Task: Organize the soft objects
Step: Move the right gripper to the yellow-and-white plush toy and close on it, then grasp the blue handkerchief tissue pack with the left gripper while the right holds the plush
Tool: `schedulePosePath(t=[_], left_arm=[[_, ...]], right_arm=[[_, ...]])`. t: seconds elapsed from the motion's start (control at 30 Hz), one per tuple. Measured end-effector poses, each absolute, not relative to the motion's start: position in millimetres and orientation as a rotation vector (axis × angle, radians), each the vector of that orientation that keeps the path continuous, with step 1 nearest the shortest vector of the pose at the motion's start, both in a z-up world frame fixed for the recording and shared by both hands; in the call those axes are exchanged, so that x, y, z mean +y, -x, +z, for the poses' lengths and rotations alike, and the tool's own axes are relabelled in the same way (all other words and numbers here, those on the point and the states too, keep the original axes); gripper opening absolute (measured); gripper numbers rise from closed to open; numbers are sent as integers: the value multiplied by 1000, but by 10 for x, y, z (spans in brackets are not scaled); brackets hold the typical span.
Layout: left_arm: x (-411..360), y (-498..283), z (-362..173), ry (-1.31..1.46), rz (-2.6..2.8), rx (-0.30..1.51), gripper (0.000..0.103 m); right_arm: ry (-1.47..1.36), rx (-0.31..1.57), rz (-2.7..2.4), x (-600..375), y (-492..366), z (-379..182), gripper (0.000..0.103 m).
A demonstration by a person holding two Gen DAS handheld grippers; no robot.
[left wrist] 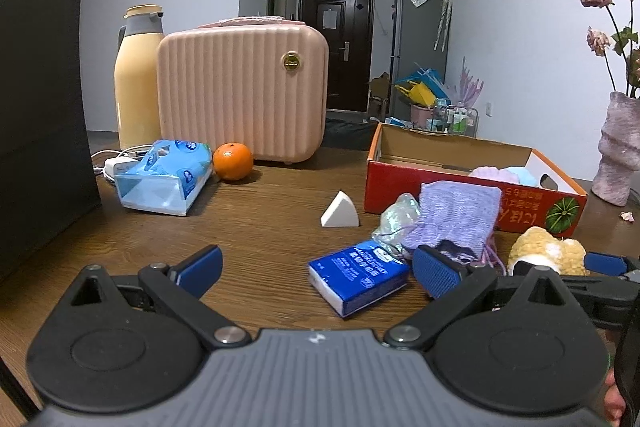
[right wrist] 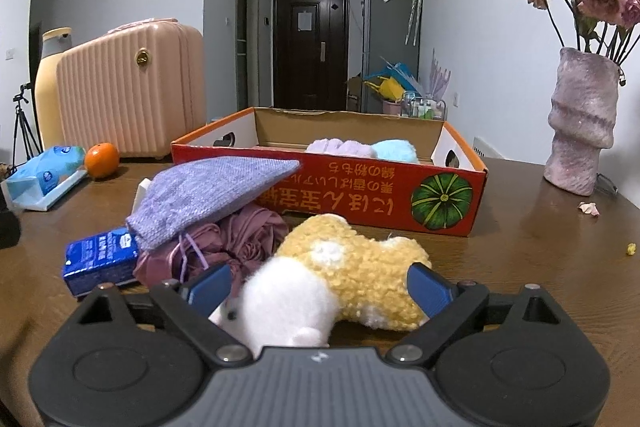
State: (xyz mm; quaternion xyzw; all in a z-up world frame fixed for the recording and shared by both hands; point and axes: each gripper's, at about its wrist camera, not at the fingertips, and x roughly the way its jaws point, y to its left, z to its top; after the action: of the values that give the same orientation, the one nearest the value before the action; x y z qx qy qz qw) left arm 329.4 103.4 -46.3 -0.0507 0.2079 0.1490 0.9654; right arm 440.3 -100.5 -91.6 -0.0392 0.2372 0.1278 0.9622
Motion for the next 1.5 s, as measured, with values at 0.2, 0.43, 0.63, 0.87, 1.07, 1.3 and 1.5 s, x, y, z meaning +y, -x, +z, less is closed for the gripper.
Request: schedulePosePath(t=[0.2,0.43,0.63,0.87,1.07,1.3,1.5], left_arm=[[1092,-3300,-479,108,305,429,103],[1097,-3308,-499,116,300,443,103],[1096,-3314,-509,122,298,453,103],[1092,-3318,-517,123,295,458,103],[1111,-3331,-531,131,297,465,103],[1139,-3377,-562,129,305,479,103],[1131,-3573,-668,62,297,513,103]], right_arm=[[101,497,247,-968,-4503,-941,91],[84,535,260,-997,-4530,-976,84],[57,573,289,-1027,-4572,-1004,65],[42,574,295,-1043,-4551,-1013,48],[36,537,286,-1073,-4501,-978,47],[31,491,269,-1147,-4466,-919,47],[35,464,259,-1279,-4485,-894,47]])
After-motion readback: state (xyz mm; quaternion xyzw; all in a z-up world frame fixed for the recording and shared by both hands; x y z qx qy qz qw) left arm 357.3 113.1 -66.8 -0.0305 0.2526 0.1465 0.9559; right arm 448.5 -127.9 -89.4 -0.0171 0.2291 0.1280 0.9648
